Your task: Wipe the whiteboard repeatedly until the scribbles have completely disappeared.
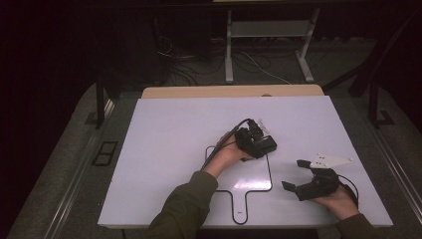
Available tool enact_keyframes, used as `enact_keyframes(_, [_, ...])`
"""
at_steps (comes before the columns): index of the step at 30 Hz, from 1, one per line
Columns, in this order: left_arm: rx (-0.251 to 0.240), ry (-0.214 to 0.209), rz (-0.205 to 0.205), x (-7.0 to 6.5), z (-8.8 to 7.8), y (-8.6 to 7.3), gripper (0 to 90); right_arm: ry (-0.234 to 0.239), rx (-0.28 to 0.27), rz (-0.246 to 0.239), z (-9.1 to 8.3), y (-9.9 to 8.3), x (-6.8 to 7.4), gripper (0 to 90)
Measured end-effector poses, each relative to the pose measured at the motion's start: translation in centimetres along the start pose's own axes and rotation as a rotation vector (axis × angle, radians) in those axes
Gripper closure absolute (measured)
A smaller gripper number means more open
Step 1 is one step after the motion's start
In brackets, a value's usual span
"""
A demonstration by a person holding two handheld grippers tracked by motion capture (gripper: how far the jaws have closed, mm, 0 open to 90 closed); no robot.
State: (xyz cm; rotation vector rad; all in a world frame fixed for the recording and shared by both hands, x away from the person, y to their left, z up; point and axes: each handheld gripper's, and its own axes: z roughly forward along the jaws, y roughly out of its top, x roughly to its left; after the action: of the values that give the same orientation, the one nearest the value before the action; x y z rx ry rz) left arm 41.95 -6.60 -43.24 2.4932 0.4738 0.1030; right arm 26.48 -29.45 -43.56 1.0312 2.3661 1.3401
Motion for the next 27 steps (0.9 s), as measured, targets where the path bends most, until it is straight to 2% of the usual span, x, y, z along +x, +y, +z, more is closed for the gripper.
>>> enact_keyframes(1, [0.002,0.0,0.005,0.1,-0.1,-0.1,39.4,0.0,0.001,0.001,0.0,0.0,0.0,0.0])
enact_keyframes(3, [0.029,0.016,0.045,-0.1,-0.1,0.0,39.4,0.0,-0.001,0.004,0.0,0.0,-0.1,0.0])
enact_keyframes(6, [0.017,0.013,0.034,-0.6,0.0,0.0,39.5,0.001,-0.003,0.005,0.0,0.0,-0.1,0.0])
enact_keyframes(8, [0.03,0.006,0.076,-1.1,-0.2,-0.1,39.5,0.001,-0.001,0.002,0.0,0.0,0.0,0.0])
enact_keyframes(9, [0.027,-0.01,0.084,-1.5,-0.2,-0.2,39.5,0.001,0.0,0.002,-0.1,0.0,0.0,0.0])
enact_keyframes(10, [0.04,-0.02,0.129,-1.8,-0.4,-0.3,39.5,0.001,-0.001,0.003,-0.1,0.0,0.0,0.0])
enact_keyframes(11, [0.029,-0.02,0.129,-2.1,-0.4,-0.5,39.5,0.0,-0.001,0.004,-0.1,0.0,-0.1,0.0])
enact_keyframes(12, [0.04,-0.023,0.138,-2.1,-0.7,-0.7,39.5,0.001,-0.002,0.006,-0.1,0.0,-0.1,0.0])
enact_keyframes(14, [0.017,-0.017,0.099,-1.6,-0.9,-1.2,39.5,0.0,-0.002,0.006,0.0,0.0,-0.1,0.0])
enact_keyframes(16, [0.033,0.024,0.089,-0.5,-1.5,-1.8,39.5,0.0,0.0,0.003,0.0,0.0,0.0,0.0])
enact_keyframes(19, [0.022,0.039,0.043,1.0,-2.3,-3.0,39.5,-0.002,-0.002,0.006,-0.1,0.0,0.0,0.0])
enact_keyframes(20, [0.021,0.037,0.04,1.0,-2.5,-3.3,39.5,-0.001,-0.003,0.008,-0.1,-0.1,-0.1,0.0])
enact_keyframes(22, [0.012,0.032,0.061,0.5,-2.8,-3.8,39.5,0.0,-0.001,0.007,-0.1,0.0,-0.1,0.0])
enact_keyframes(24, [0.0,-0.008,0.052,-0.5,-3.0,-4.3,39.5,0.001,0.001,0.005,0.0,0.0,-0.1,0.0])
enact_keyframes(26, [0.003,-0.035,0.113,-1.3,-3.3,-4.7,39.5,0.002,0.005,0.004,0.0,0.0,0.0,0.0])
enact_keyframes(27, [-0.003,-0.041,0.116,-1.7,-3.4,-5.0,39.5,0.002,0.005,0.003,0.0,0.0,0.0,0.0])
